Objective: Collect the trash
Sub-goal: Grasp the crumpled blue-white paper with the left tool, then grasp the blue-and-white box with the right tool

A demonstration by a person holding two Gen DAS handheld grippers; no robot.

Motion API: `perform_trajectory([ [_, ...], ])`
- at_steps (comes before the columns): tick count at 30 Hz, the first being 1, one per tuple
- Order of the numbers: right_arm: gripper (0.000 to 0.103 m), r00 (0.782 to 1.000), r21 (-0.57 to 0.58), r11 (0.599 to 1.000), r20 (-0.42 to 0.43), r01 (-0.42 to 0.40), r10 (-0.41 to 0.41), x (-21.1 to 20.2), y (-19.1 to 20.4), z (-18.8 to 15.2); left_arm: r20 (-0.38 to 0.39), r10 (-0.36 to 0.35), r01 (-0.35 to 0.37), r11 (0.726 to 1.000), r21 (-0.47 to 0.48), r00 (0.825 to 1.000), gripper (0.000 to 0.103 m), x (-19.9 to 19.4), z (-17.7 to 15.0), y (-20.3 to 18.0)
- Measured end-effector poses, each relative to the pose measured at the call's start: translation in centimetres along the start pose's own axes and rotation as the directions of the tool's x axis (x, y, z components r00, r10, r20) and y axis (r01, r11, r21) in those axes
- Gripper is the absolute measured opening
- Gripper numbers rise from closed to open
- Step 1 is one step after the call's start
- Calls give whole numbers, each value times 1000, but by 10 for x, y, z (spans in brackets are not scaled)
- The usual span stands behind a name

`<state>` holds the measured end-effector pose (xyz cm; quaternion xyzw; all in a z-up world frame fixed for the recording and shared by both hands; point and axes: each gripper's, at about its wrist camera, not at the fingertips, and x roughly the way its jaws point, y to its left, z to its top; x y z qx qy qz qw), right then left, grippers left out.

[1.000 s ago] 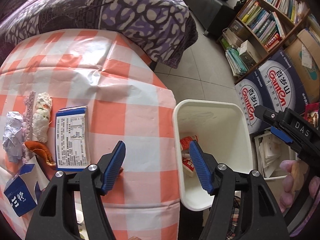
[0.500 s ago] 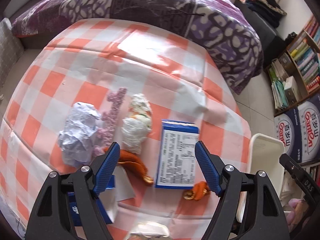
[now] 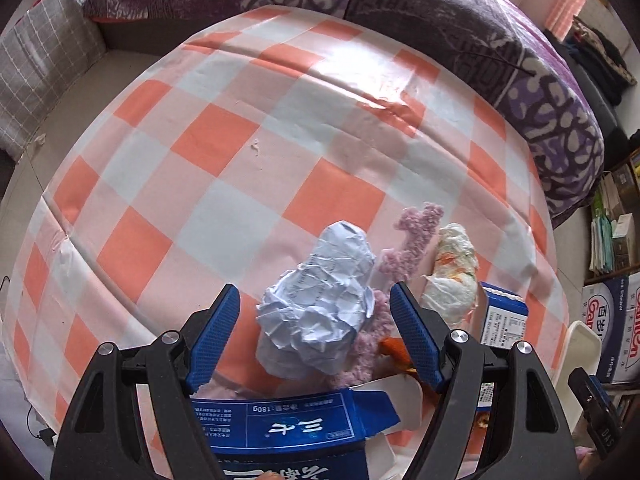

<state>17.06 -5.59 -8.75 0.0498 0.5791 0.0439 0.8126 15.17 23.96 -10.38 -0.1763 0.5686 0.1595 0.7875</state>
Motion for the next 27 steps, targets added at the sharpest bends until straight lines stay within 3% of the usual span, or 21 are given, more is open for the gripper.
perform_trajectory([
  [5,91,1000,-28,999,-27,-17,16,10,25,-3,-39,-5,4,1000,-11,999,75,15,-5,14],
  [9,91,997,-29,999,-58,-46,44,21,40,-5,-64,-39,38,999,-10,997,65,19,-7,19],
  [15,91,995,-63,995,-78,-72,67,33,67,-11,-20,-9,10,1000,20,1000,59,9,-9,26],
  [27,90,995,-86,994,-76,-70,64,48,102,-12,12,-21,21,999,-49,1000,59,-14,-8,63],
])
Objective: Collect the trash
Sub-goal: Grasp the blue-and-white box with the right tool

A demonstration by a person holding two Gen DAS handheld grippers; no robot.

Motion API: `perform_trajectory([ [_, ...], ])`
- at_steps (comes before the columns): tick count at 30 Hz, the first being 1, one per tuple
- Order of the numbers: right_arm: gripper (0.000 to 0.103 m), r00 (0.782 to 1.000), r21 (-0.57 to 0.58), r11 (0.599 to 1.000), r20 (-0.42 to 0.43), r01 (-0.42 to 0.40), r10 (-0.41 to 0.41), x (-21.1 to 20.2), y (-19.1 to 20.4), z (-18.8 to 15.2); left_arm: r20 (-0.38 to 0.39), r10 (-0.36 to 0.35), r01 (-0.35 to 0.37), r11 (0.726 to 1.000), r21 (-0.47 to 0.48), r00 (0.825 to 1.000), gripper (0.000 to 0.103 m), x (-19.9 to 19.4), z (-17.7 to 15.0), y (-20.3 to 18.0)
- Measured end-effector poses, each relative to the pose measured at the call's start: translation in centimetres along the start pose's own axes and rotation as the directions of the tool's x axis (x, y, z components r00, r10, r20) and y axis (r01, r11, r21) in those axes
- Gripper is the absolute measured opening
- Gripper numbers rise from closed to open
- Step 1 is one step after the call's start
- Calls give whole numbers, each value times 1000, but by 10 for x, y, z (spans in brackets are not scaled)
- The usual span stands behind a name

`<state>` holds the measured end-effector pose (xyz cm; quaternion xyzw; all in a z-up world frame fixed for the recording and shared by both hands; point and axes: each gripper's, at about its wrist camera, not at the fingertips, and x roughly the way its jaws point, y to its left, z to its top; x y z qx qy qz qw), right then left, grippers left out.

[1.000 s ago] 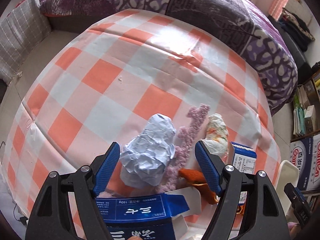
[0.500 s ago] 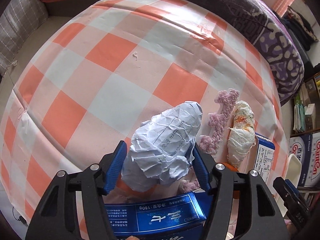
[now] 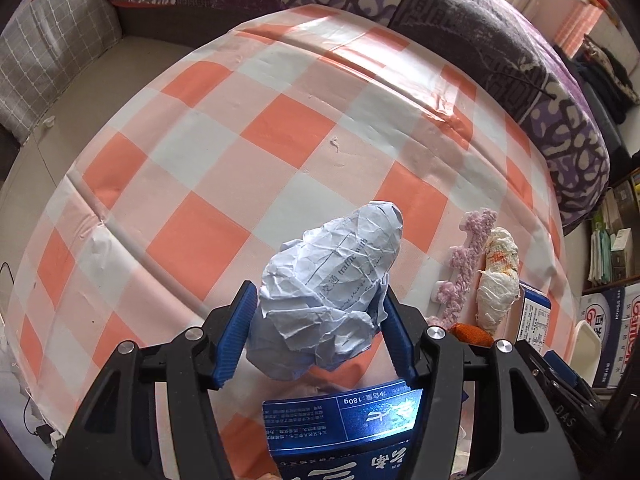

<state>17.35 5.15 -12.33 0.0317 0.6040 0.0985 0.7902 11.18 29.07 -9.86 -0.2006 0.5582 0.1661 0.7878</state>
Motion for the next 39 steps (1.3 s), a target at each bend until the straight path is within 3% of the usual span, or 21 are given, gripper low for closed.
perform_trajectory([
  [7,87,999,-34,999,2,39,-39,9,14,-2,-3,4,-4,1000,-4,1000,59,0,-3,3],
  [12,52,997,-49,996,35,71,-69,4,13,0,-5,6,-6,1000,-6,1000,59,2,-4,3],
  [21,52,998,-1,1000,70,0,0,-13,-3,8,15,-5,5,1000,-8,1000,59,-6,-5,-4],
  [39,52,989,94,996,146,-7,-7,-53,-60,9,39,-33,30,998,63,999,59,-21,-12,-65],
])
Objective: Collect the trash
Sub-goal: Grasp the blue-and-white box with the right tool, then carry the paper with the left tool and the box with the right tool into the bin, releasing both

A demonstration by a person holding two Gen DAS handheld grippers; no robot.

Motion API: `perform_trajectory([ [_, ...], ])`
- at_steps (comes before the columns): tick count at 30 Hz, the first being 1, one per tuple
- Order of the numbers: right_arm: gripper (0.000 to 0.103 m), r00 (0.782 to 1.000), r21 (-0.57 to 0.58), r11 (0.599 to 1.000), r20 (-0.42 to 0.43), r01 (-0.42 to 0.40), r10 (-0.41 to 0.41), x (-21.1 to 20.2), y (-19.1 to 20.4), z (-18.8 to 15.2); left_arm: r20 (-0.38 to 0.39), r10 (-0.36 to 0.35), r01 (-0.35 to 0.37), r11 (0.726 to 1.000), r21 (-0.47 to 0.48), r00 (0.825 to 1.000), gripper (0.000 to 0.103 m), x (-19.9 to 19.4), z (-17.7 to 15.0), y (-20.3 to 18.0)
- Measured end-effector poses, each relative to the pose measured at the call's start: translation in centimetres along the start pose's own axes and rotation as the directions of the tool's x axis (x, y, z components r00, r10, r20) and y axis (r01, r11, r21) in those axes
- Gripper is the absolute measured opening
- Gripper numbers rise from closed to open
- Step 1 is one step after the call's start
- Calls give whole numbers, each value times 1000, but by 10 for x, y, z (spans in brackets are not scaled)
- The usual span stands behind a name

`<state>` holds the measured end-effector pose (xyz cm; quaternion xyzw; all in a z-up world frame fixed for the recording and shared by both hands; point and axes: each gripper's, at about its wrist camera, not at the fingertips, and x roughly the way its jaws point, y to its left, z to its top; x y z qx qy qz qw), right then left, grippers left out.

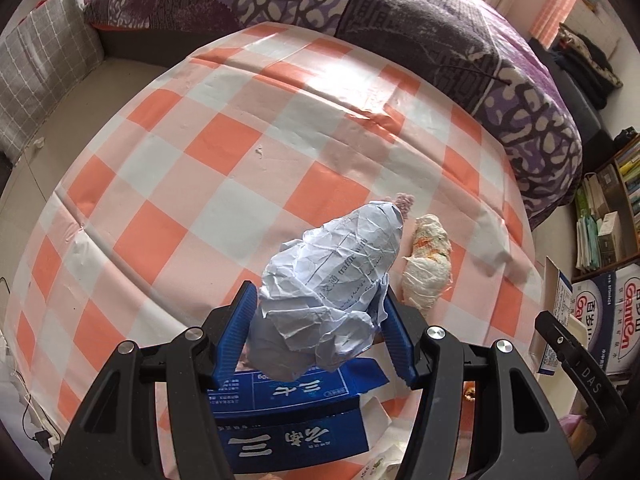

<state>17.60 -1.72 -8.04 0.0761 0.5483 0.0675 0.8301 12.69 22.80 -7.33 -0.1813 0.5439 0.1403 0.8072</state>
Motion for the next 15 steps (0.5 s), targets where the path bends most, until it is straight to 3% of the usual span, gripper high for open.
perform_trajectory([
  [15,52,998,154,986,27,60,-65,-28,-91,10,-13,-65,66,989,135,998,59,-2,-21,-88],
])
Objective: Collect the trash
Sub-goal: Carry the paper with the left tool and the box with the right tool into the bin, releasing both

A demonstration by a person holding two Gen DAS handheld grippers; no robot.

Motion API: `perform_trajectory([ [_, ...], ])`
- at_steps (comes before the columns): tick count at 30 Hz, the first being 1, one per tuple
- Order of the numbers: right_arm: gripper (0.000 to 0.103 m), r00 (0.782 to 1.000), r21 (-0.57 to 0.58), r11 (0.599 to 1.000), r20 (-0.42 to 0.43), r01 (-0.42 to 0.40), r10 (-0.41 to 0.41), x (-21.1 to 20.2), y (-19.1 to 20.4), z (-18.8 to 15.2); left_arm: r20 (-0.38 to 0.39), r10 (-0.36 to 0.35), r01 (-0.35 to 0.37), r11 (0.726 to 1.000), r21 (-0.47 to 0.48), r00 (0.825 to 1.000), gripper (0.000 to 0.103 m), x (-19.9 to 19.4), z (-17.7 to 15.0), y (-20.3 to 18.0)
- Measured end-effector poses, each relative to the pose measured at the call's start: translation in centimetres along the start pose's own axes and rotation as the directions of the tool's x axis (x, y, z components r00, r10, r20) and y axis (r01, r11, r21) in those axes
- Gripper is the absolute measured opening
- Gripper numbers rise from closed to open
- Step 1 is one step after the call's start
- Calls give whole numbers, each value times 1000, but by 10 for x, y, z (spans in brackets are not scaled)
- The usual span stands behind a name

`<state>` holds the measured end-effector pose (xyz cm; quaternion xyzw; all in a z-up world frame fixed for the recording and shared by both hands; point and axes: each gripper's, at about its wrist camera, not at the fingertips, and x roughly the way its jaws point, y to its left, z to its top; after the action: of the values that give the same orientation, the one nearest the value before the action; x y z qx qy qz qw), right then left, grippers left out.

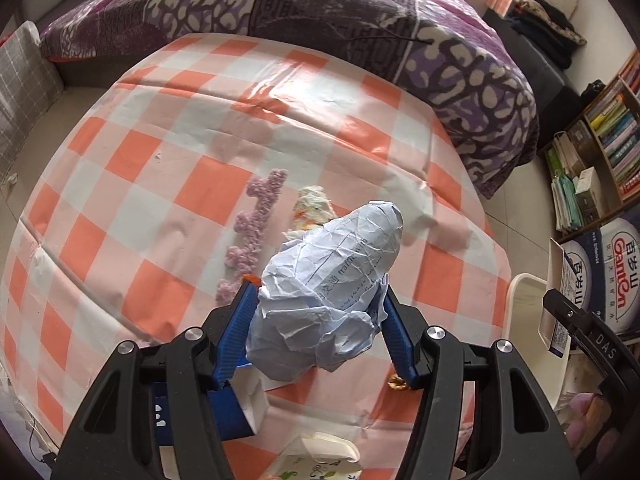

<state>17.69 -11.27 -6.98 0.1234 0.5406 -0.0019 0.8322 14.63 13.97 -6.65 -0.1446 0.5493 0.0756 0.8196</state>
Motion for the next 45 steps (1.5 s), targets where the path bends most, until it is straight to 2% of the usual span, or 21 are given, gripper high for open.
perform_trajectory([
  [9,52,998,93,994,18,54,-56,-14,-64,10,9,-46,45,993,110,999,59,0,-13,-60],
  [17,54,995,188,978,30,90,-97,-27,-114,14,-23,-108,110,971,213,994,59,2,-34,-116],
  [26,70,995,300,951,41,74,-90,-37,-153,15,-68,-169,182,935,306,983,60,4,-61,-168],
  [32,75,995,341,938,57,58,-82,-44,-165,14,-124,-229,257,914,314,966,59,12,-77,-190],
  [34,76,995,350,935,59,54,-79,-45,-168,14,-159,-261,299,904,307,952,60,15,-82,-195],
  [37,77,995,353,934,61,51,-78,-46,-170,14,-209,-325,375,883,281,922,61,18,-87,-201],
  [39,77,995,351,935,61,51,-78,-45,-169,14,-216,-340,391,880,271,915,64,19,-87,-203],
  [45,78,995,335,940,53,60,-83,-42,-161,15,-166,-292,330,898,292,942,66,15,-83,-194],
])
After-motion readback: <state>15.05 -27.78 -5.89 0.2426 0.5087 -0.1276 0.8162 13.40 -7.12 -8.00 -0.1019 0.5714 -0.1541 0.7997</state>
